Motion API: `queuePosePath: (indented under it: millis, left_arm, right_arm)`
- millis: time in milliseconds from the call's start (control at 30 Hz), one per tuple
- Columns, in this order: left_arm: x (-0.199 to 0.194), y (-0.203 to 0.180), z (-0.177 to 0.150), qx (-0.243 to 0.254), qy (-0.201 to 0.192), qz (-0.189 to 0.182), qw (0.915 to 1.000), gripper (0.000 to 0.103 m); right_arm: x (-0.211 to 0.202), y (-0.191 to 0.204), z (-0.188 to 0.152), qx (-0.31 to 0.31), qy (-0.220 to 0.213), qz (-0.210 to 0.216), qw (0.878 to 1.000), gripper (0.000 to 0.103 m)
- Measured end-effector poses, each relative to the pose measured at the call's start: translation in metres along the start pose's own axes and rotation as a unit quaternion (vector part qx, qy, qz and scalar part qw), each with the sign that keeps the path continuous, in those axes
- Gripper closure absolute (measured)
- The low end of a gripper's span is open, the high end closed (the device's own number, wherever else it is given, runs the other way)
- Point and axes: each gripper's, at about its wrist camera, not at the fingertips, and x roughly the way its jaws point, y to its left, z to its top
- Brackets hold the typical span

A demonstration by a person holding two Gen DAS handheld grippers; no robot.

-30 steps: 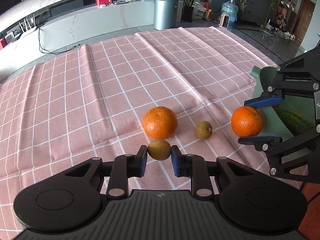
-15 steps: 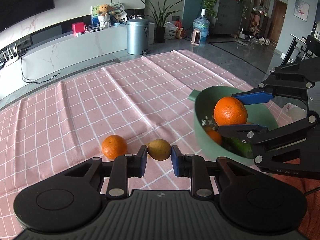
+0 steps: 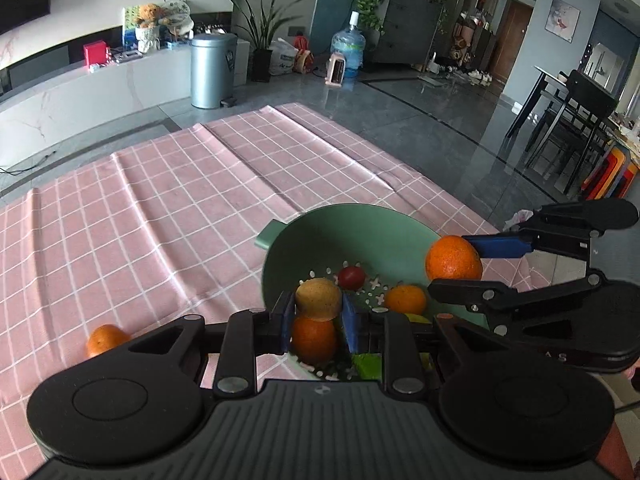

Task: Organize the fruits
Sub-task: 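Lower the longan and orange into the green colander and open both grippers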

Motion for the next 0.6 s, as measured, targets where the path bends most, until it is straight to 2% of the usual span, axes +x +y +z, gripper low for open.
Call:
queuePosePath:
  millis: [333,600]
  left_arm:
    - [0.053,-0.007,0.015,0.005,0.065,0.004,0.9979,0.075]
    - [0.078,-0.005,0.018,0.009,0.085,0.012,0.9962,0.075]
  right_arm:
    - [0.048,-0.016,-0.005,0.033,0.032,0.020,0.999,0.065]
    - [0.074,-0.026,-0.009,0.046,0.050,0.039,0.997,0.065]
